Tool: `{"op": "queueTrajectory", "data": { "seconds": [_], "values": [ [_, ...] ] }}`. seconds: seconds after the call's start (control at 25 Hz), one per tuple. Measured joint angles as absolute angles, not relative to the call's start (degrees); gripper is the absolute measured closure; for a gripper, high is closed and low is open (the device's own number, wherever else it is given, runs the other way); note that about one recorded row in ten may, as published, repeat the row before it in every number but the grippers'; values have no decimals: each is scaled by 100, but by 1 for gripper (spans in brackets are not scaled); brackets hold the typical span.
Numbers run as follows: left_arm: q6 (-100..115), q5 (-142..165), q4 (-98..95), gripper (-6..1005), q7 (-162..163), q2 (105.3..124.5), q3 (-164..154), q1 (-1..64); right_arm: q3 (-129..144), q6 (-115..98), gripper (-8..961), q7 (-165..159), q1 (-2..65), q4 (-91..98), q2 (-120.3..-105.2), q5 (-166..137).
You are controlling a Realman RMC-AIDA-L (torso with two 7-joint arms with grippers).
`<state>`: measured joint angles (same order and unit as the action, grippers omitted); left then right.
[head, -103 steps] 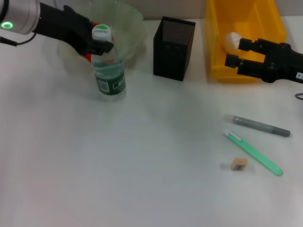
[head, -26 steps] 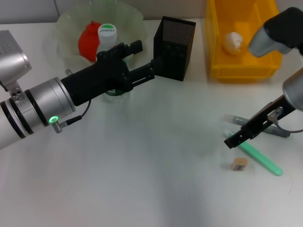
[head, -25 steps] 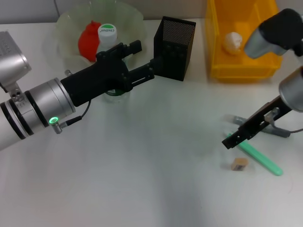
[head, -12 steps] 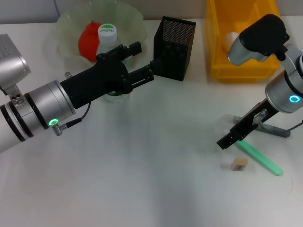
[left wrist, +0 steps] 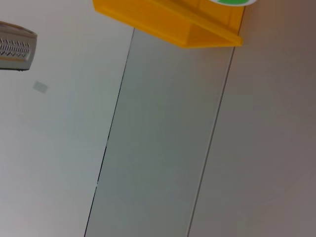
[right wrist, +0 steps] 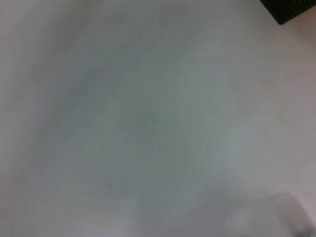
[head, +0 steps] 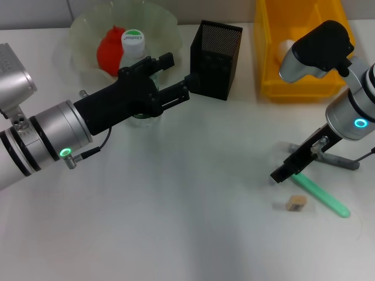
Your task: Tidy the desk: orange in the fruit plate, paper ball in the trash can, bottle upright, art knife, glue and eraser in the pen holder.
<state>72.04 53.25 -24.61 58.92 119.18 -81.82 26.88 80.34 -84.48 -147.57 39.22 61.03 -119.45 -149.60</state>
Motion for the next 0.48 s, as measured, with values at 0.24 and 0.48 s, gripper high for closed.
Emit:
{"op": "queueTrajectory", "data": {
  "seconds": [0.24, 0.48],
  "values": [
    [7205, 5318, -2461, 237, 5909, 11918, -8182, 2682, 8033, -8424, 497, -14761, 3921, 6100, -11944, -14960],
    [7206, 5317, -2461, 238, 5903, 11918, -8176, 2680, 8033, -8418, 499, -14763, 3949, 6062, -11942, -14960]
  ]
}}
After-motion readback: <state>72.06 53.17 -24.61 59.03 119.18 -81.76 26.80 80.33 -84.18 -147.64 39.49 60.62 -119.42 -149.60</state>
